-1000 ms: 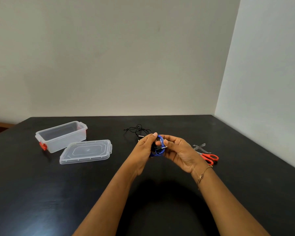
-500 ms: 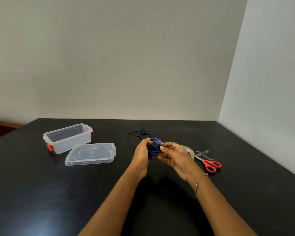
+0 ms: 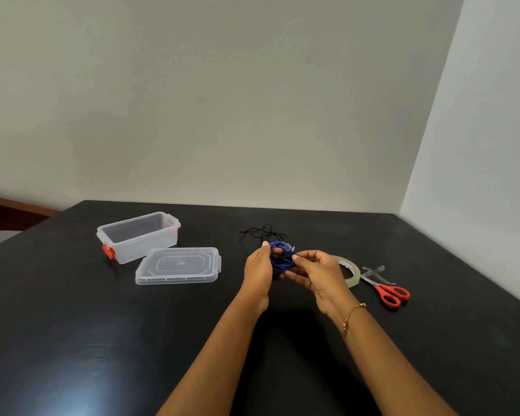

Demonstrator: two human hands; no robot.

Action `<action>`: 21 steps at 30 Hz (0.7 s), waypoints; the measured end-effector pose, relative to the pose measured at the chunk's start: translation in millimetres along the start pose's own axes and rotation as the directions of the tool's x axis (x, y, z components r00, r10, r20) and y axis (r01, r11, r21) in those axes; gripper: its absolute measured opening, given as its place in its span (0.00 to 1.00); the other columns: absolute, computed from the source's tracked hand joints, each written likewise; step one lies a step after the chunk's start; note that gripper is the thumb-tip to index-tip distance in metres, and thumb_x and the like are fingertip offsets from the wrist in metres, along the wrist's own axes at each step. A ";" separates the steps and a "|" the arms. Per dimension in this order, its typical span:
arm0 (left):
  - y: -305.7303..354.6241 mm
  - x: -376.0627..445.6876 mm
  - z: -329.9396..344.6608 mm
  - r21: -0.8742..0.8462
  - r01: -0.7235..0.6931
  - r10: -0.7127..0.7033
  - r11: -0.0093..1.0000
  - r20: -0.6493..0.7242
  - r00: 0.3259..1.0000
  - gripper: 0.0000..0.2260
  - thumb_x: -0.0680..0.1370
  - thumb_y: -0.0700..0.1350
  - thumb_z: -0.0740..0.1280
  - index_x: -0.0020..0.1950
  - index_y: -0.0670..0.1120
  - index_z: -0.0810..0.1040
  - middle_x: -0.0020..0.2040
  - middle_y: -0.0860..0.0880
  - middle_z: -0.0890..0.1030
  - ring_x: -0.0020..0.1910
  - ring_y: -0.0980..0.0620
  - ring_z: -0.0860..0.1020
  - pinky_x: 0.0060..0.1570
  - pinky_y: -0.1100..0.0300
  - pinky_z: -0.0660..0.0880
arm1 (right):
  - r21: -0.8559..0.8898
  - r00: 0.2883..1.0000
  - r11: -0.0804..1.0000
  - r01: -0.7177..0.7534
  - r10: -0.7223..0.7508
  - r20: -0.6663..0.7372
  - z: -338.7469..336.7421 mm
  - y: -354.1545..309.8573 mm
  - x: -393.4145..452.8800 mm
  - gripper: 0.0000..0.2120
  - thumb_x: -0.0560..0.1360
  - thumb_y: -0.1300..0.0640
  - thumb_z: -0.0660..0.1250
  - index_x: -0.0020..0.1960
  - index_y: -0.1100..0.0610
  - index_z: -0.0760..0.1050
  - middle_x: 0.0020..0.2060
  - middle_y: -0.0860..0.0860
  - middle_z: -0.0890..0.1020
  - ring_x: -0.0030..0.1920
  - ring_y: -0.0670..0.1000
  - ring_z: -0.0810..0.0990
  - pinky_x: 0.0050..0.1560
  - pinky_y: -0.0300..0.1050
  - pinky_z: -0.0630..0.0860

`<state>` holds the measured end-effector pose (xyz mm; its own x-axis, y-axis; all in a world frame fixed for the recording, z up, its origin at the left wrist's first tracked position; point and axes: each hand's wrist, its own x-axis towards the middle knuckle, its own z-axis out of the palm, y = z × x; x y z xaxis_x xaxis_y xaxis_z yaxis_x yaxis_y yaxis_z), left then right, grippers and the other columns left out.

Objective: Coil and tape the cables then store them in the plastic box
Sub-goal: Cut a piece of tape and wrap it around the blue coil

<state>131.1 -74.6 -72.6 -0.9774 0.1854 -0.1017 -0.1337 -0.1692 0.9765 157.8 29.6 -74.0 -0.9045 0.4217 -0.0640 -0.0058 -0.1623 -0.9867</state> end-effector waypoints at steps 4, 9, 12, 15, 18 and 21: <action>11.9 3.0 -32.0 -0.038 0.032 -0.034 0.999 -0.068 0.997 0.11 0.81 0.48 0.55 0.52 0.47 0.75 0.51 0.43 0.78 0.44 0.52 0.75 0.39 0.62 0.71 | -0.050 1.000 0.998 0.024 -0.025 -0.019 33.6 1.1 0.6 0.01 0.73 0.64 0.66 0.44 0.61 0.75 0.47 0.58 0.80 0.45 0.53 0.82 0.42 0.43 0.82; 31.8 12.4 -89.7 -0.041 -0.048 0.042 0.998 -0.128 0.991 0.11 0.81 0.43 0.57 0.60 0.41 0.74 0.52 0.42 0.79 0.44 0.51 0.78 0.40 0.63 0.76 | -0.104 0.996 0.991 0.079 -0.076 0.037 93.7 3.8 3.6 0.01 0.72 0.64 0.69 0.44 0.60 0.78 0.44 0.56 0.82 0.43 0.50 0.82 0.41 0.39 0.79; 46.5 19.2 -128.5 -0.023 -0.113 0.106 0.993 -0.197 0.975 0.12 0.80 0.40 0.59 0.61 0.38 0.73 0.55 0.38 0.79 0.46 0.48 0.80 0.41 0.61 0.79 | -0.149 0.988 0.979 0.142 -0.131 0.081 141.1 3.2 6.1 0.02 0.71 0.64 0.69 0.43 0.58 0.77 0.41 0.54 0.82 0.41 0.49 0.80 0.39 0.37 0.76; 58.9 28.4 -165.8 -0.046 -0.182 0.166 0.982 -0.243 0.956 0.11 0.79 0.38 0.60 0.59 0.37 0.74 0.53 0.39 0.79 0.44 0.48 0.81 0.41 0.61 0.80 | -0.145 0.980 0.974 0.176 -0.159 0.120 190.5 4.2 13.3 0.04 0.71 0.64 0.69 0.41 0.57 0.77 0.41 0.54 0.81 0.44 0.52 0.80 0.44 0.43 0.79; 66.0 41.1 -196.0 -0.031 -0.227 0.209 0.973 -0.285 0.935 0.10 0.78 0.37 0.62 0.58 0.35 0.75 0.51 0.40 0.80 0.43 0.50 0.81 0.43 0.62 0.79 | -0.090 0.981 0.984 0.154 -0.141 0.132 229.6 6.9 21.3 0.03 0.72 0.63 0.69 0.46 0.59 0.78 0.43 0.56 0.82 0.45 0.54 0.81 0.46 0.47 0.81; 70.4 59.4 -224.4 0.039 -0.232 0.232 0.972 -0.341 0.911 0.10 0.77 0.37 0.63 0.58 0.37 0.75 0.49 0.42 0.81 0.41 0.52 0.81 0.41 0.65 0.79 | -0.115 0.981 0.981 0.155 -0.139 0.133 266.1 9.7 31.3 0.04 0.71 0.63 0.69 0.46 0.59 0.77 0.43 0.55 0.81 0.46 0.54 0.81 0.49 0.47 0.80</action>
<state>26.9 -292.7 -52.6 -0.9772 -0.2007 0.0686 0.1037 -0.1699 0.9800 15.9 -196.2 -45.8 -0.9435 0.3177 0.0946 -0.0969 0.0086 -0.9953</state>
